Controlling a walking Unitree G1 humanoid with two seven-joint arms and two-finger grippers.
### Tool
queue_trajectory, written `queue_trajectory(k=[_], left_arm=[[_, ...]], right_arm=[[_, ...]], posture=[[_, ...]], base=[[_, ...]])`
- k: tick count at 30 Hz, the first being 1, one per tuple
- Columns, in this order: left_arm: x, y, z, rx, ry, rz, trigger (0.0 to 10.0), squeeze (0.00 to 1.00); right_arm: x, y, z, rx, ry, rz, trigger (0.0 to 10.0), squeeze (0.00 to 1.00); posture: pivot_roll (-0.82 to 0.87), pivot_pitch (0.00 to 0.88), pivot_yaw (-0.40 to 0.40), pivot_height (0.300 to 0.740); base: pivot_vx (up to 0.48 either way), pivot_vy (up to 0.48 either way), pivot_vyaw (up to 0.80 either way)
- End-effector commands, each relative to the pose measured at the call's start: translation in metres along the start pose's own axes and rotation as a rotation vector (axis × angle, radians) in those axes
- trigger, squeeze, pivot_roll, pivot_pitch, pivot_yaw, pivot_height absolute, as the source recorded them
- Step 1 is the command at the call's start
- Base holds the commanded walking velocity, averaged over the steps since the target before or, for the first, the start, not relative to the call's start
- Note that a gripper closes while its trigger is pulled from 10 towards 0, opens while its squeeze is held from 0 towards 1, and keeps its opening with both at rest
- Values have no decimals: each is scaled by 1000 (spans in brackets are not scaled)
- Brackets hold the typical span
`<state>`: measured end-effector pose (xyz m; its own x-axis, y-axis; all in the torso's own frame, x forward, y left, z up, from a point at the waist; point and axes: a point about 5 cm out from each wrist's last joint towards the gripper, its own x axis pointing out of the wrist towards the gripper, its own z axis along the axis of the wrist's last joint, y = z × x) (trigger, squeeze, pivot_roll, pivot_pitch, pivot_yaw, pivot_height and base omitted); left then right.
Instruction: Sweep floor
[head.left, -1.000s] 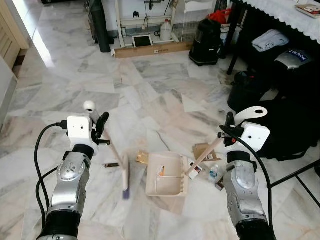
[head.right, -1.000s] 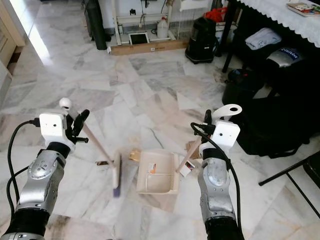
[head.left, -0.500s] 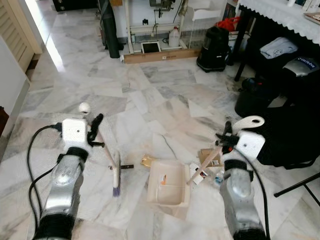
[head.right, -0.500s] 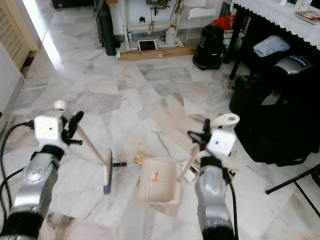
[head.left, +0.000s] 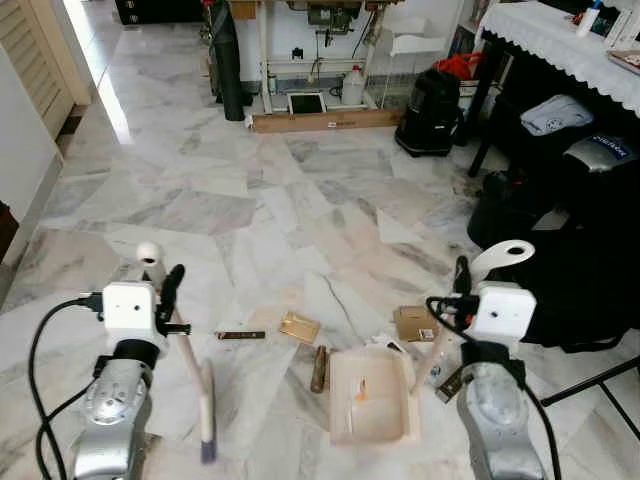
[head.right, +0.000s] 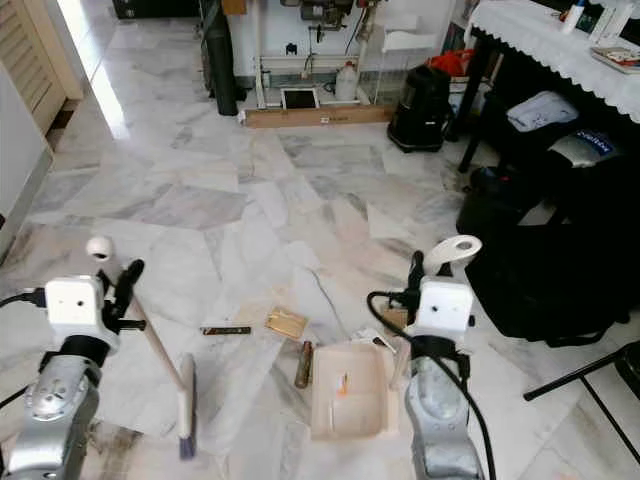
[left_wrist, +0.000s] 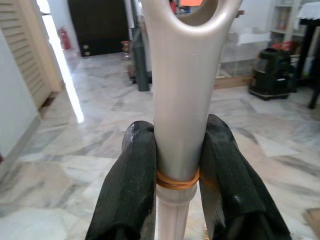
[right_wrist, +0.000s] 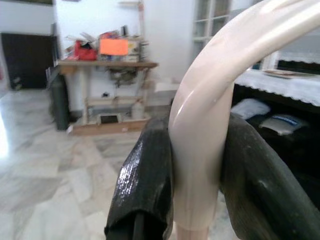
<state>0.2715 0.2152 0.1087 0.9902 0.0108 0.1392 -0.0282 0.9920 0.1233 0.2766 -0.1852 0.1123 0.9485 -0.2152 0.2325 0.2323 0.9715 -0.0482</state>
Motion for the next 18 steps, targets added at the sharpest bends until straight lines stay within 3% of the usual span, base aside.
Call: queue_trajectory(k=[1,9,12,18], left_arm=[[8,-5,15,22,-65,-35,10000,0],[23,-10,13,24,-44,-102,10000,0],[36,-17,15,-5,-61,-102,10000,0],[39,-19,12,-51,-68,-24,10000,0]], right_arm=[[7,-14,6,6,-40,-51,10000,0],[4,-39,10,-14,-50,-146,10000,0],[9,-35,10,-11,-41,-134,10000,0],[22,-25,18,-5,-54,-57,10000,0]], posture=[[87,0,-4,740],[5,0,69,740],[-25,0,40,740],[-19,0,-31,740]], base=[[0,0,0],[0,0,0],[0,0,0],[0,0,0]])
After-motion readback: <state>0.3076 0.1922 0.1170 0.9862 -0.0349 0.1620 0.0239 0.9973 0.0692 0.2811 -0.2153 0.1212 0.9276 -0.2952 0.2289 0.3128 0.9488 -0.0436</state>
